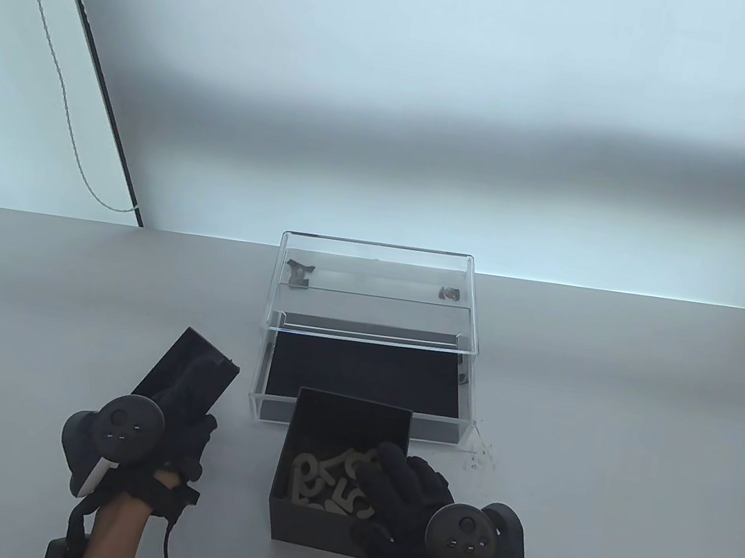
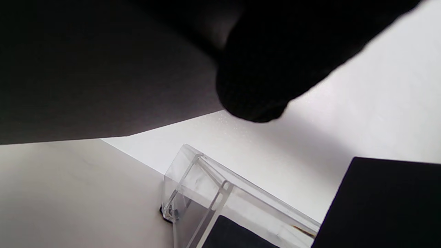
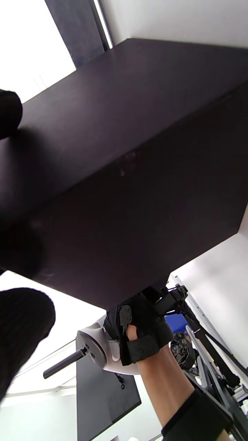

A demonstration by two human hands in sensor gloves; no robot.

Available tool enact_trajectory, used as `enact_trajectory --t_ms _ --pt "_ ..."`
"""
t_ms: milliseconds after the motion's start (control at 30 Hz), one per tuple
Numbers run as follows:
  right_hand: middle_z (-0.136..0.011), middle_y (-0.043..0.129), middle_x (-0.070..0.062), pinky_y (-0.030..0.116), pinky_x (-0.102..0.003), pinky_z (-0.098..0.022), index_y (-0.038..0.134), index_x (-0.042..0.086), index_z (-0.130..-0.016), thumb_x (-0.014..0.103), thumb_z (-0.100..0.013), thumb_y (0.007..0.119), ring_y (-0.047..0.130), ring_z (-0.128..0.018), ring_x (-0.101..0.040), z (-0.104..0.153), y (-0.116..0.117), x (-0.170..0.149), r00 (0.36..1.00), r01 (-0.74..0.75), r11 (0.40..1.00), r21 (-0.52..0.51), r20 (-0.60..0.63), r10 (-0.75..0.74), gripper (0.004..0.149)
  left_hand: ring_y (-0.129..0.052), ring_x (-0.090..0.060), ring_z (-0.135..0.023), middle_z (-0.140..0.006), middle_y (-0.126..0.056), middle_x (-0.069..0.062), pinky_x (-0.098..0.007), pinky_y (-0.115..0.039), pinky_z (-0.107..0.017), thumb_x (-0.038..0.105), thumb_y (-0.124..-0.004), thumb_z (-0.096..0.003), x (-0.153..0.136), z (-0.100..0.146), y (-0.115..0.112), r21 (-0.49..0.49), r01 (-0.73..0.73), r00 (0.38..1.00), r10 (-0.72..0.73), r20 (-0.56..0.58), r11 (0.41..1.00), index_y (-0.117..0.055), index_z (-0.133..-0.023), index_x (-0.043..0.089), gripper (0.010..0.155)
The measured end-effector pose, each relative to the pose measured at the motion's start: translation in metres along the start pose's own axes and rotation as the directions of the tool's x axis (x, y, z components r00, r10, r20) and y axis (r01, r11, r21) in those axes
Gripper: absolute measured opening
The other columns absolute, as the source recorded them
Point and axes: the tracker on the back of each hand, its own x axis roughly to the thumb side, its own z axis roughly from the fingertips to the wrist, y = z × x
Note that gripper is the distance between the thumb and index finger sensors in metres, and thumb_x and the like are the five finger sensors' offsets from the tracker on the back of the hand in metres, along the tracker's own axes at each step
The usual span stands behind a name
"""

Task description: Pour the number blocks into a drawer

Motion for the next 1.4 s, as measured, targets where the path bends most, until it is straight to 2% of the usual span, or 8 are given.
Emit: enact_trajectory --t_ms 167,333,433,567,967,1233,1267,1400 --pt "-0.115 0.038 -0.008 0.039 -0.077 -0.063 0.055 0.022 -0.104 0.057 -0.045 0.074 0.045 -0.093 -0.063 -0.001 0.001 0.002 0.998 -0.058 0.998 0.016 0.0 0.058 0.071 -0.09 -0.03 -0.088 -0.097 -0.085 0.002 -0.055 -0.076 -0.063 0.03 -0.093 -0.0368 -0.006 -0.003 -0.017 -0.112 0.091 0.995 -0.095 -0.03 0.99 -0.058 -0.099 0.028 0.072" --pt "-0.114 0.041 -0.011 0.041 -0.076 -0.063 0.059 0.022 -0.103 0.056 -0.044 0.075 0.048 -0.092 -0.063 -0.002 0.001 0.004 0.995 -0.103 0.994 0.025 0.005 0.103 0.07 -0.084 -0.032 -0.09 -0.097 -0.085 0.002 -0.056 -0.074 -0.064 0.024 -0.09 -0.0367 -0.012 -0.004 -0.028 -0.168 0.105 0.992 -0.115 -0.054 0.98 -0.065 -0.097 0.027 0.065" --pt "-0.114 0.043 -0.012 0.042 -0.076 -0.063 0.064 0.02 -0.1 0.055 -0.044 0.077 0.05 -0.091 -0.063 -0.002 0.001 0.006 0.992 -0.124 0.992 0.027 0.006 0.124 0.067 -0.083 -0.032 -0.092 -0.097 -0.084 0.002 -0.057 -0.072 -0.065 0.023 -0.089 -0.0377 -0.016 -0.004 -0.037 -0.268 0.137 0.983 -0.164 -0.084 0.954 -0.065 -0.097 0.027 0.064" --pt "-0.112 0.047 -0.013 0.044 -0.075 -0.063 0.072 0.017 -0.095 0.051 -0.044 0.078 0.053 -0.09 -0.063 -0.003 0.001 0.006 0.991 -0.135 0.991 0.023 0.003 0.135 0.061 -0.079 -0.032 -0.093 -0.098 -0.083 0.002 -0.058 -0.07 -0.066 0.02 -0.088 -0.0386 -0.021 -0.001 -0.048 -0.331 0.129 0.981 -0.169 -0.096 0.935 -0.065 -0.097 0.027 0.063" --pt "-0.11 0.052 -0.013 0.047 -0.075 -0.063 0.086 0.011 -0.075 0.045 -0.043 0.081 0.054 -0.088 -0.064 -0.004 0.002 0.007 0.995 -0.097 0.995 0.004 0.002 0.097 0.047 -0.073 -0.033 -0.096 -0.099 -0.081 0.001 -0.06 -0.064 -0.068 0.01 -0.082 -0.0412 -0.027 0.001 -0.066 -0.414 0.169 0.966 -0.233 -0.108 0.895 -0.065 -0.098 0.026 0.061" --pt "-0.109 0.055 -0.013 0.046 -0.076 -0.064 0.087 0.01 -0.072 0.042 -0.042 0.081 0.051 -0.089 -0.066 -0.003 0.004 0.008 0.997 -0.074 0.997 -0.021 0.009 0.074 0.044 -0.073 -0.038 -0.097 -0.104 -0.076 -0.01 -0.062 -0.062 -0.068 0.004 -0.081 -0.0436 -0.021 0.001 -0.061 -0.397 0.118 0.978 -0.176 -0.114 0.91 -0.062 -0.1 0.027 0.064" --pt "-0.109 0.056 -0.013 0.047 -0.076 -0.064 0.087 0.01 -0.072 0.042 -0.041 0.081 0.051 -0.089 -0.066 -0.003 0.004 0.008 0.997 -0.075 0.997 -0.033 0.017 0.076 0.044 -0.072 -0.039 -0.097 -0.105 -0.075 -0.01 -0.063 -0.061 -0.069 0.029 -0.077 -0.0426 -0.02 0.0 -0.059 -0.389 0.09 0.982 -0.147 -0.121 0.917 -0.061 -0.1 0.027 0.06" --pt "-0.108 0.059 -0.013 0.049 -0.076 -0.063 0.087 0.011 -0.07 0.042 -0.041 0.081 0.053 -0.087 -0.067 -0.003 0.003 0.007 0.999 -0.039 0.997 -0.074 0.026 0.041 0.043 -0.067 -0.042 -0.098 -0.107 -0.072 -0.013 -0.065 -0.058 -0.069 0.037 -0.077 -0.0435 -0.015 0.0 -0.05 -0.331 -0.033 0.988 -0.019 -0.153 0.943 -0.059 -0.102 0.026 0.062"
